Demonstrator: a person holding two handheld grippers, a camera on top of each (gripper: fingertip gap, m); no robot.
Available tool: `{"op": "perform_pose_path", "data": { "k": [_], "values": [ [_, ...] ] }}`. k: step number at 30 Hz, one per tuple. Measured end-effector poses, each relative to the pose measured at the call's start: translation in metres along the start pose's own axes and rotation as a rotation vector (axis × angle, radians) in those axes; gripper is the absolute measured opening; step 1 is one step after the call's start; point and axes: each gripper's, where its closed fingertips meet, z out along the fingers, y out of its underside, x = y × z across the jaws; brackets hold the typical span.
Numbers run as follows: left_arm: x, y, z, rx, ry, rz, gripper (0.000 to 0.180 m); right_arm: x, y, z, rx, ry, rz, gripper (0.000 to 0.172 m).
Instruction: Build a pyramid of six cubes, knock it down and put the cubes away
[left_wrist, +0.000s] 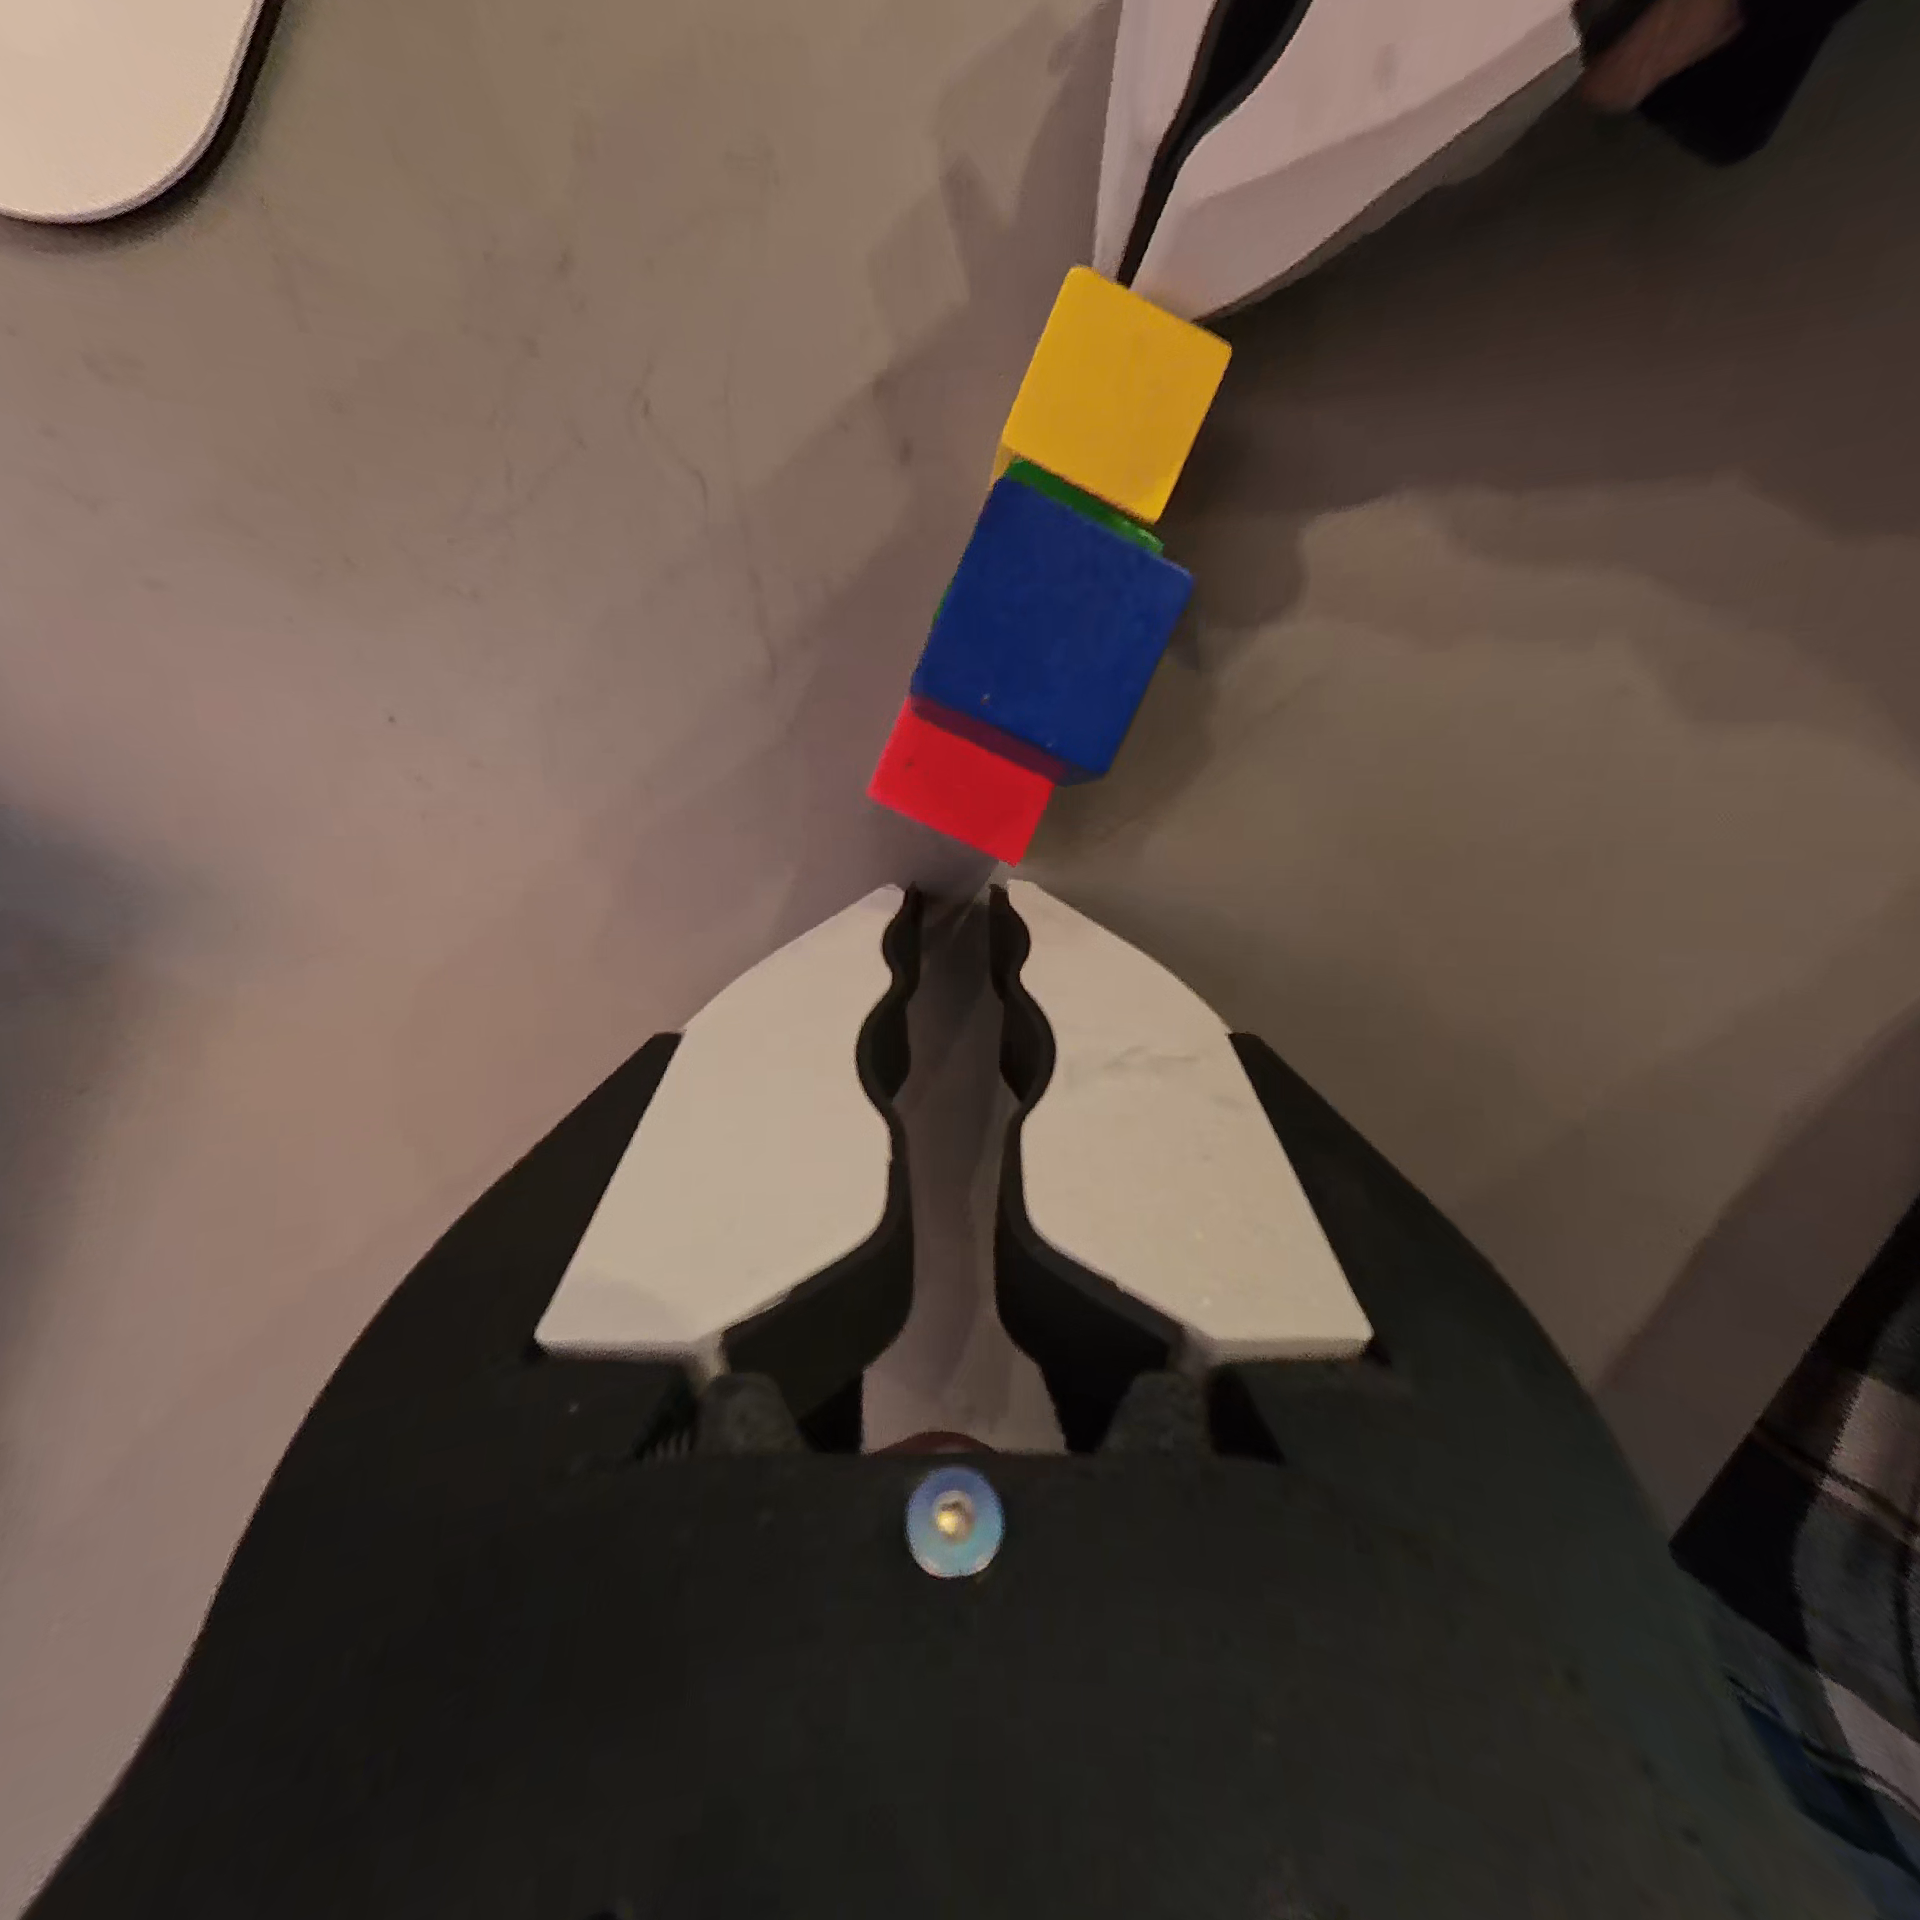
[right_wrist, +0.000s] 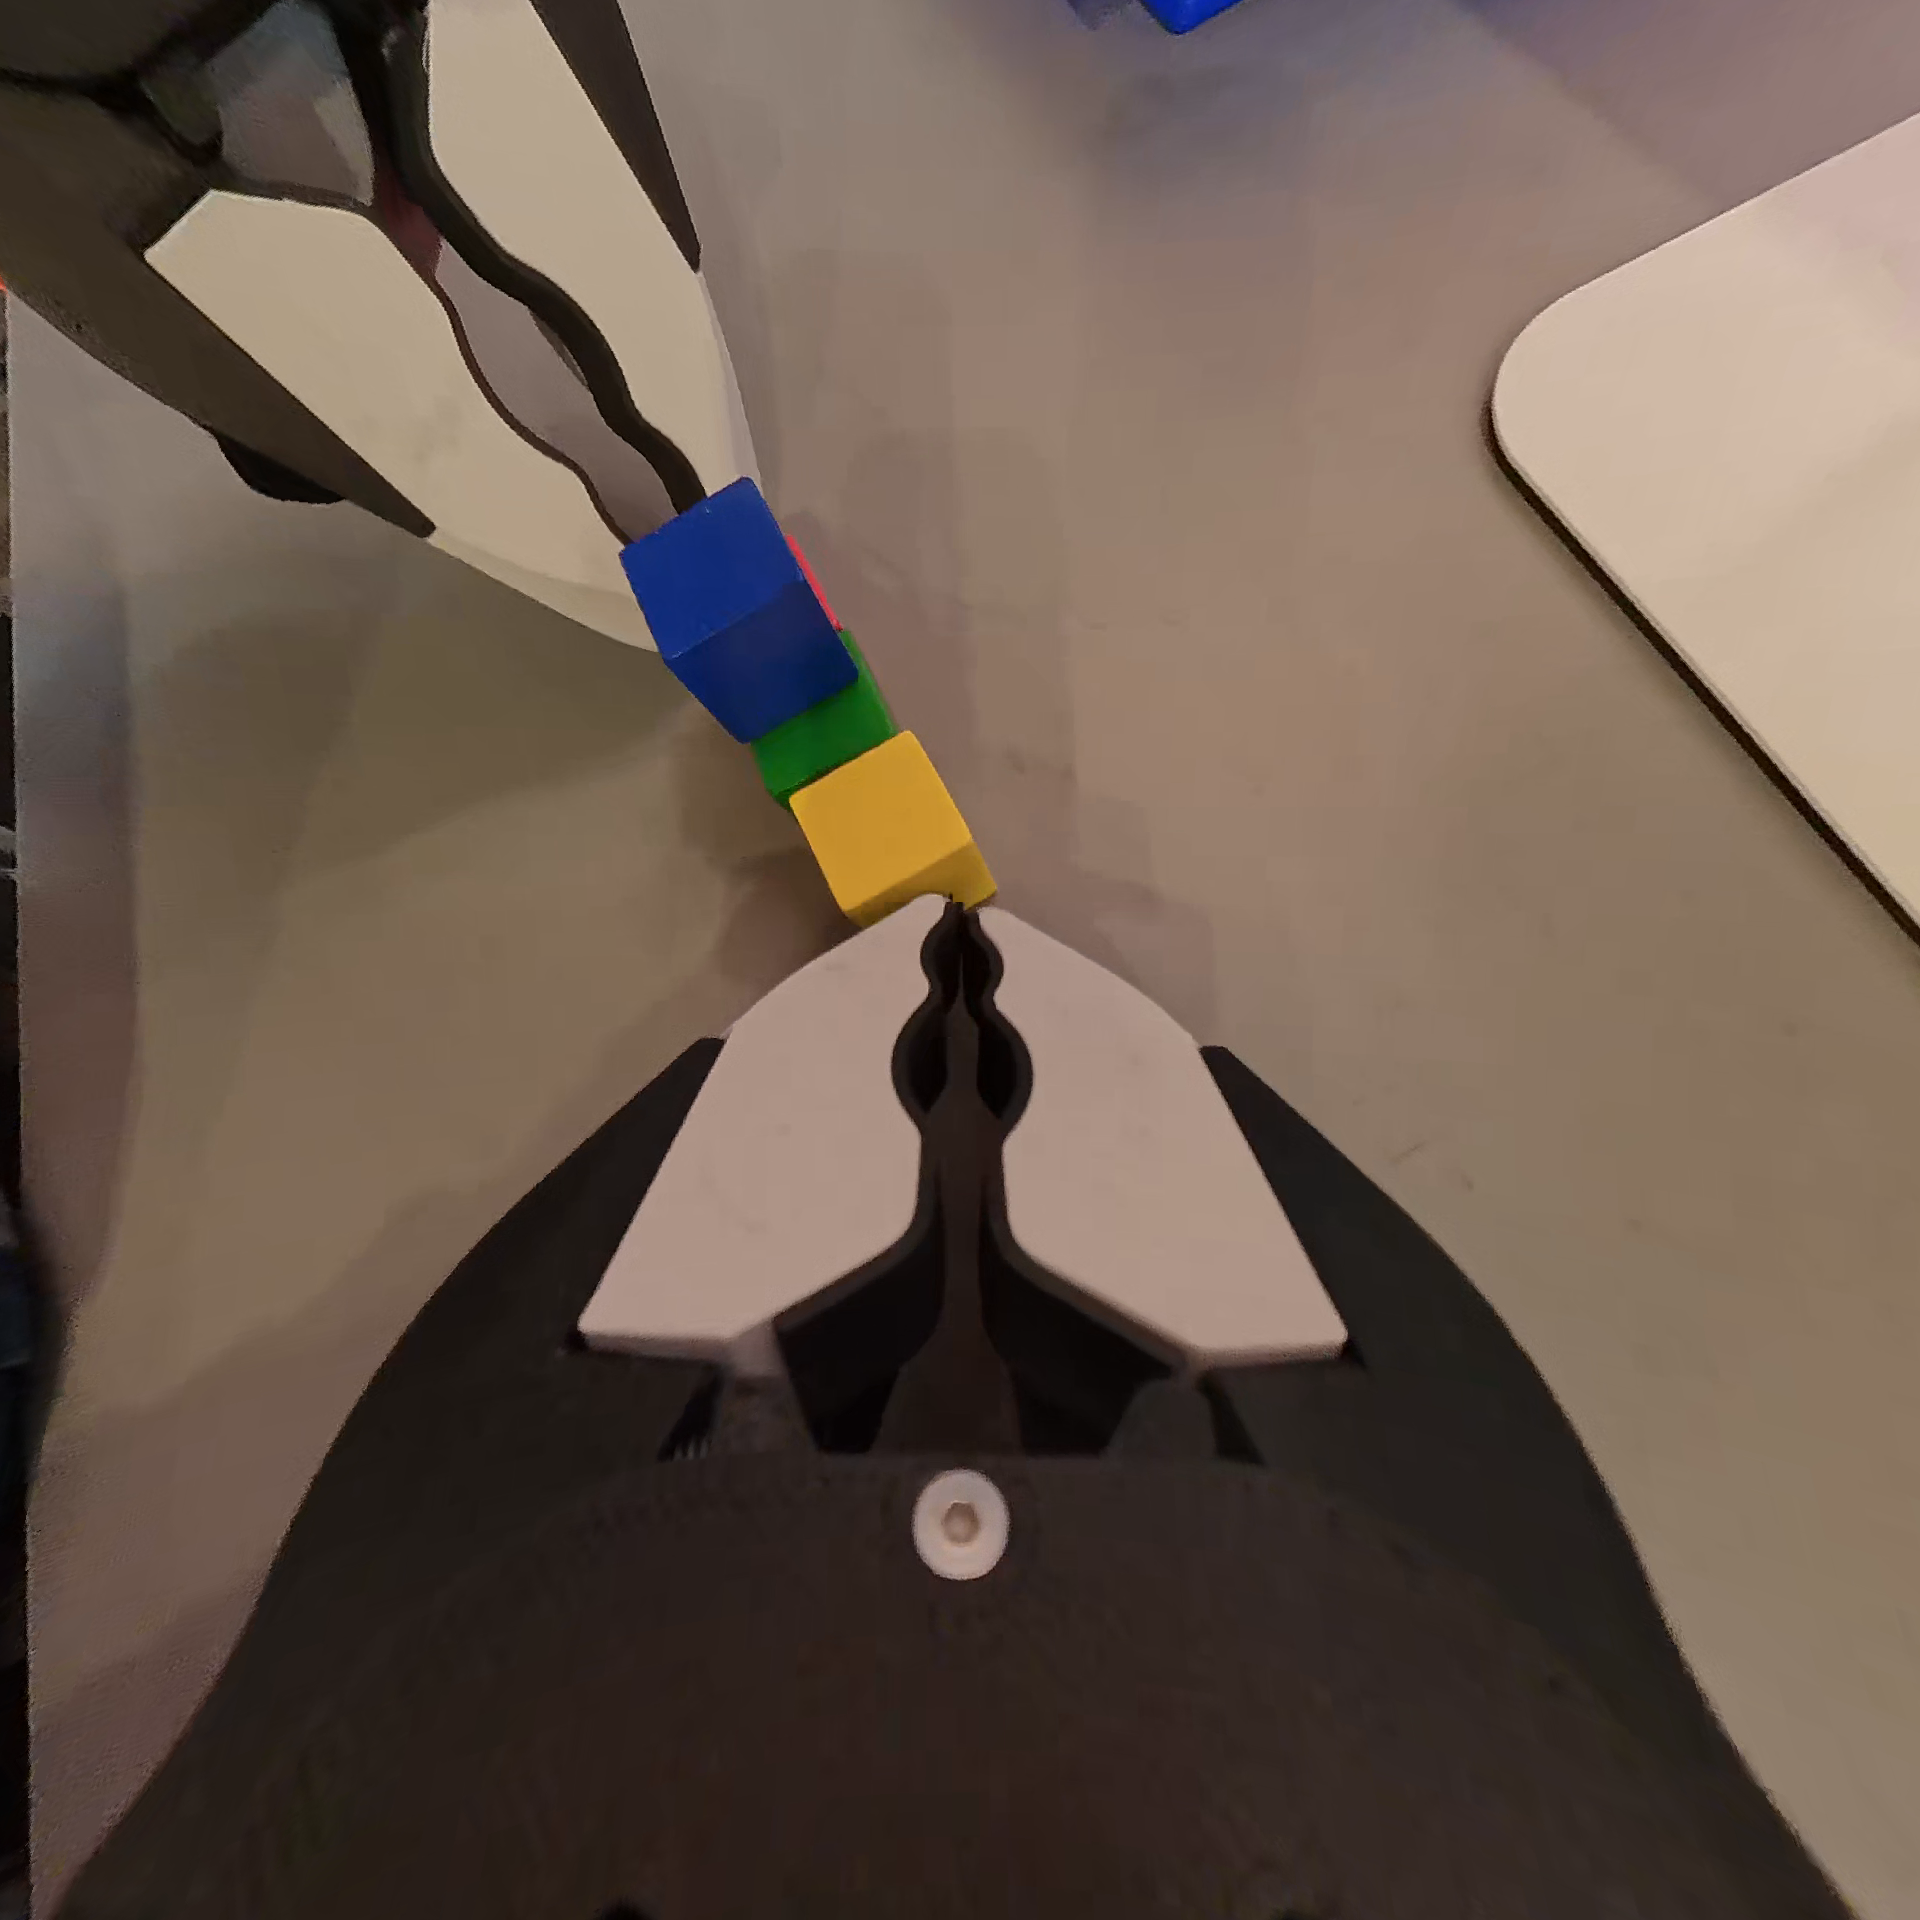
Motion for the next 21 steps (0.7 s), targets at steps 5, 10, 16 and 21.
{"op": "perform_pose_path", "data": {
  "k": [5, 10, 16, 21],
  "values": [
    [0.0012, -0.0026, 0.0015, 0.006, 0.007, 0.010, 0.011, -0.0030, -0.0012, 0.0024, -0.002, -0.008, -0.006, 0.000],
    [0.0017, -0.0036, 0.0022, 0.005, 0.008, 0.030, 0.009, -0.0033, -0.0008, 0.0023, -0.003, -0.008, -0.008, 0.000],
    [0.0041, -0.0042, 0.0020, 0.009, 0.035, 0.028, 0.010, -0.0026, -0.0012, 0.0016, 0.004, -0.008, 0.000, 0.000],
    [0.0036, 0.0026, -0.0047, -0.006, 0.045, 0.028, 0.017, -0.0031, -0.0009, -0.0016, 0.018, -0.013, 0.014, 0.001]
  ]
}}
